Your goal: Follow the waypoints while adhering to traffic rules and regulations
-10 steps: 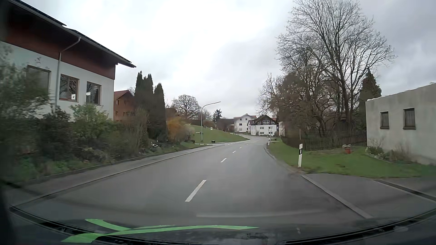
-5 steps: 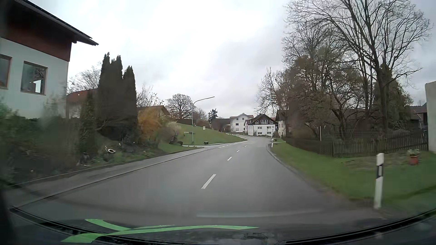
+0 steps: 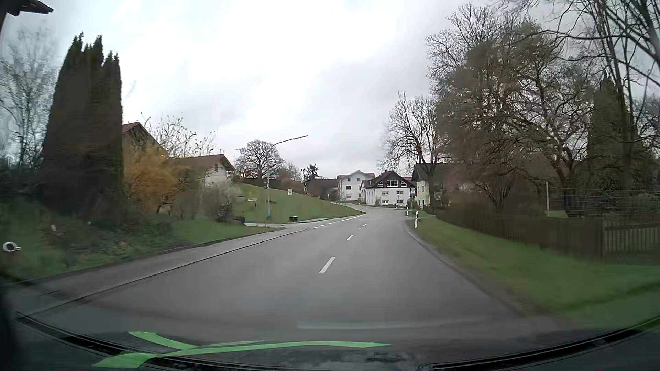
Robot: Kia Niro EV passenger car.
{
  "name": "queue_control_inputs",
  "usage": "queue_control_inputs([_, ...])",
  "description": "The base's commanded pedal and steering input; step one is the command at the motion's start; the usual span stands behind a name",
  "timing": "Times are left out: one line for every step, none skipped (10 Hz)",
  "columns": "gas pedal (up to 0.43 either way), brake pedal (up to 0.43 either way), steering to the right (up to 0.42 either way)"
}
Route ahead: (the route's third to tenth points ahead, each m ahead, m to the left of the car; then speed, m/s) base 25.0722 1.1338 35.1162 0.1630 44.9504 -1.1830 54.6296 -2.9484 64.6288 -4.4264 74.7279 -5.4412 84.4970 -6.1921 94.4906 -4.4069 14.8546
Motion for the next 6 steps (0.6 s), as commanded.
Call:
queue_control_inputs([0.067, 0.000, 0.017])
queue_control_inputs([0.047, 0.000, 0.016])
queue_control_inputs([0.028, 0.000, 0.016])
queue_control_inputs([0.020, 0.000, 0.017])
queue_control_inputs([0.020, 0.000, 0.017])
queue_control_inputs([0.028, 0.000, 0.016])
